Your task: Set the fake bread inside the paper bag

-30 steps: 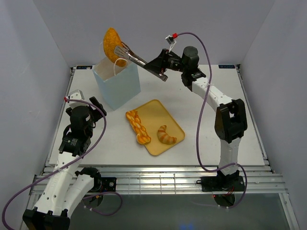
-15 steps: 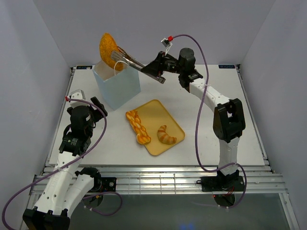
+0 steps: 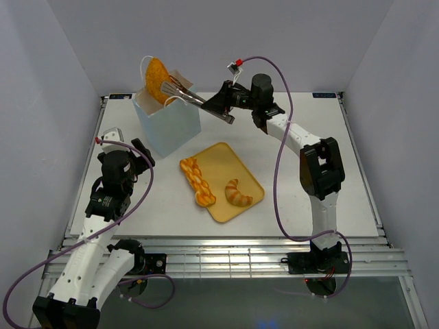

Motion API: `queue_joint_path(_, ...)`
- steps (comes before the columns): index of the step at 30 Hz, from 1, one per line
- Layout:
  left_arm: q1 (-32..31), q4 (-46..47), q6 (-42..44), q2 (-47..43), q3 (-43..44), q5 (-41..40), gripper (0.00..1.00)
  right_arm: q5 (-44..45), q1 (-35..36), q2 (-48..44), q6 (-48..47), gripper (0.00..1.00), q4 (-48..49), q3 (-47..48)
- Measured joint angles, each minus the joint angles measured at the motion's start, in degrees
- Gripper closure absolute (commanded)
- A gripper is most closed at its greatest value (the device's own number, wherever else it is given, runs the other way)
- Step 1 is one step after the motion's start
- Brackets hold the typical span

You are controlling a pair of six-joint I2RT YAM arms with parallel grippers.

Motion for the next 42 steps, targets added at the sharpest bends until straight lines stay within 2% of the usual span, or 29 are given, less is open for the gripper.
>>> queue_joint_path(15,0.13,0.04,0.15,0.26,0.00,1.42,0.08,0.07,0.00,0.15,-0.09,0.53,-0.76,0.00)
queue_joint_path(33,0.13,0.48,0.15,0.46,0.00,1.92,0.08,0.04,-0.46,-1.25,0.02,0.53,-1.40,0.74)
queue_joint_path(42,0.13,0.83,0.20,0.72,0.00,1.92,0.08,0.50,-4.66,-12.50,1.27,0.54,-2.54,-1.07)
